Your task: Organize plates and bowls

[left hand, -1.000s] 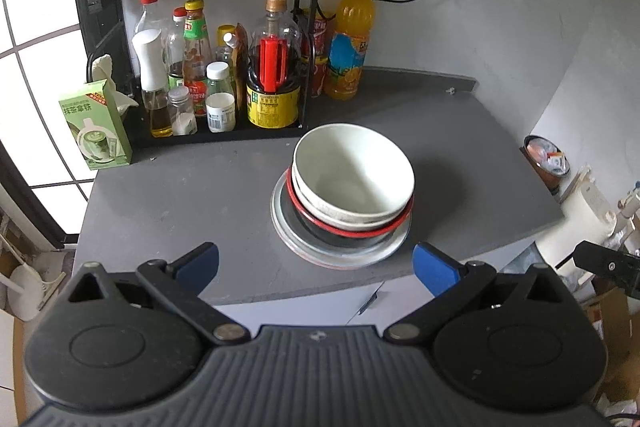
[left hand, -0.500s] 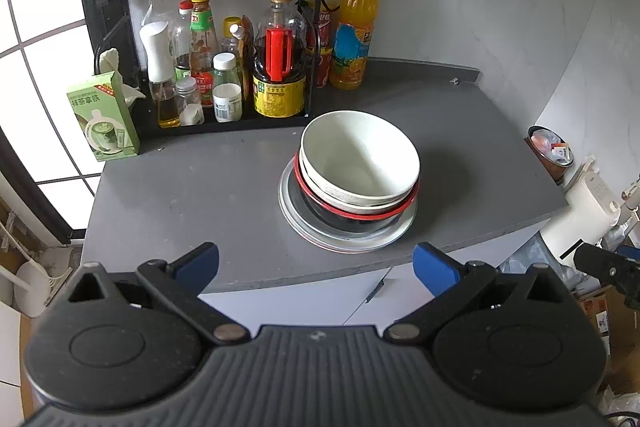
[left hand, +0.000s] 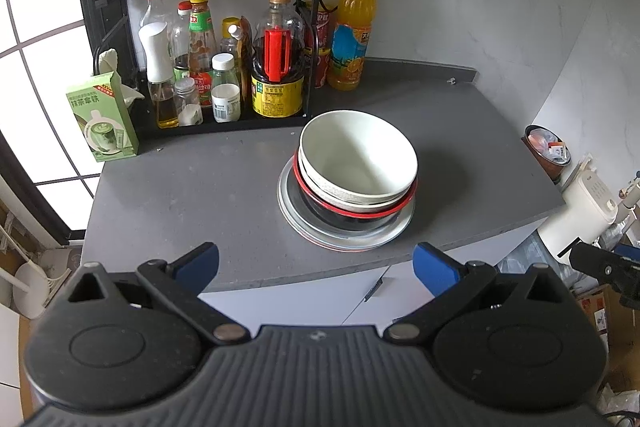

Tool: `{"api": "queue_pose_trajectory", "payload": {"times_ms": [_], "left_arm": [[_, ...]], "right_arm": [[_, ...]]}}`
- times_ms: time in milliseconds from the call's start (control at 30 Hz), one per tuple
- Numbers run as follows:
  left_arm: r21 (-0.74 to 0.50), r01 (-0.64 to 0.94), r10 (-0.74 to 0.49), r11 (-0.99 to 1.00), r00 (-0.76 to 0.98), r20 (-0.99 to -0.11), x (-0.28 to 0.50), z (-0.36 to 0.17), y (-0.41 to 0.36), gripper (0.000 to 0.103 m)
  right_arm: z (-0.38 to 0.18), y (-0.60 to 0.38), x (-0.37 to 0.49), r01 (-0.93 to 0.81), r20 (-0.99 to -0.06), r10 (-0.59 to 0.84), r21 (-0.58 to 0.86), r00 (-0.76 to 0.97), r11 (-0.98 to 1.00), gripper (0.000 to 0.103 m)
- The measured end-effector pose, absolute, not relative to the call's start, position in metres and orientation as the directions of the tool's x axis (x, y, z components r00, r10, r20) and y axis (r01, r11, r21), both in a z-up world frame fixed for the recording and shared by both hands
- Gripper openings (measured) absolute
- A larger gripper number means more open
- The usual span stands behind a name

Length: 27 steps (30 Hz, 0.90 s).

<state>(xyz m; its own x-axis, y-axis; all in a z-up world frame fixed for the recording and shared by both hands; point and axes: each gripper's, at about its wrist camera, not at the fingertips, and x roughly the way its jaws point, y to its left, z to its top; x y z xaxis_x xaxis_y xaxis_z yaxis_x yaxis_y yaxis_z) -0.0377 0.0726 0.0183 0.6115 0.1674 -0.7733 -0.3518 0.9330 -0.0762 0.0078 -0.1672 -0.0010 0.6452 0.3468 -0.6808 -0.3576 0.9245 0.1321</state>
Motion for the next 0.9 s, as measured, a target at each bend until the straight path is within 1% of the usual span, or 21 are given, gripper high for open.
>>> {"api": "queue_pose_trajectory", "payload": {"times_ms": [900], "left_arm": [[-0.085,-0.325,0.145,0.942,0.621,-0.77,-0.041,0.02,0.083,0.102]], "right_arm": [[-0.001,-0.154,0.005,-0.346,-0.694,0.327,0.118,0.642,0.931,0.103]]}}
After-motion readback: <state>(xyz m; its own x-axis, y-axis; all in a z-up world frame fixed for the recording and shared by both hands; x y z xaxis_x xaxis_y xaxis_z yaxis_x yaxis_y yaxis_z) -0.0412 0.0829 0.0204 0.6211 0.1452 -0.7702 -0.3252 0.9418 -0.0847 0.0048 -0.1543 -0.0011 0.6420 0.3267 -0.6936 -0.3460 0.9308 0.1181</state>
